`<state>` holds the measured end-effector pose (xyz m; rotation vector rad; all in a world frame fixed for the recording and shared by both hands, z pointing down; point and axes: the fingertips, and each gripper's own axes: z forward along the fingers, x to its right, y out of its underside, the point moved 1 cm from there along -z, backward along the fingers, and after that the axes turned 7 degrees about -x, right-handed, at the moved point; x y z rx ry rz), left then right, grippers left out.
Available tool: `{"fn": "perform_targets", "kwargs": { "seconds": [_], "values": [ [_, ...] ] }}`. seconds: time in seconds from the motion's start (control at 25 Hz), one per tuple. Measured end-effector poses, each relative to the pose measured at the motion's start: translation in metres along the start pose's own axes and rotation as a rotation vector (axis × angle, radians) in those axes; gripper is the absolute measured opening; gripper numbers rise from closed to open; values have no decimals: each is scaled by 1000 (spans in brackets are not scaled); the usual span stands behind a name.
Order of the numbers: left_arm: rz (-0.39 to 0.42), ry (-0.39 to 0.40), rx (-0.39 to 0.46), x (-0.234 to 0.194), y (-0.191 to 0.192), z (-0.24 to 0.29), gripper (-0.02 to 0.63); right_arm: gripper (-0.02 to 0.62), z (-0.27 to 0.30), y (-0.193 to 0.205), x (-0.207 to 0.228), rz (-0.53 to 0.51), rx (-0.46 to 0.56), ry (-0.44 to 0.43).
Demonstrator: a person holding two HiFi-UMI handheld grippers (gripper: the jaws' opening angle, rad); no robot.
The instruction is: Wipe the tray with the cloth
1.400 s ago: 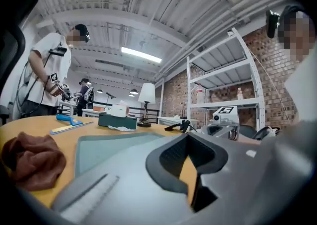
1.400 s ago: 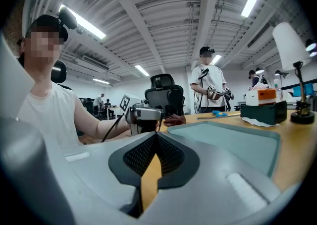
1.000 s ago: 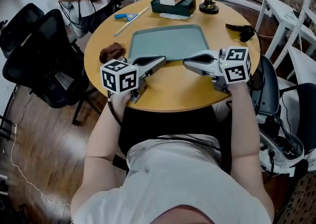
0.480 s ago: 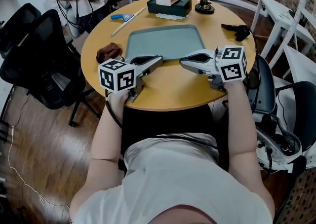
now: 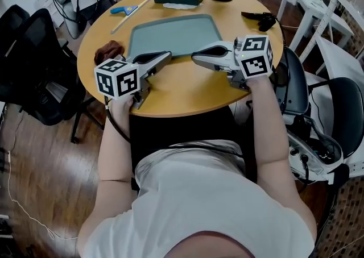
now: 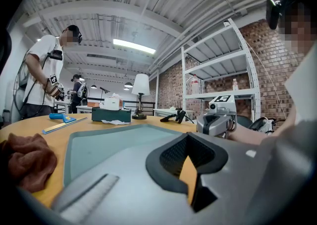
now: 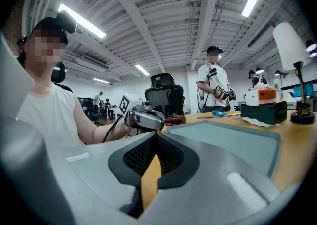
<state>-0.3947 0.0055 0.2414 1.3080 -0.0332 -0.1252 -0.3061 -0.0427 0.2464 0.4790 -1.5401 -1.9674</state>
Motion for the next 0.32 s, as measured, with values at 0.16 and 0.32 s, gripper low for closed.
{"fn": "perform_targets", "kwargs": {
  "seconds": [0.16,0.32],
  "values": [
    [8,44,-2,6,1,2,321,2,-1,2,0,5,-2,0],
    [14,56,1,8,0,3,321,2,-2,2,0,3,-3,0]
  ]
}}
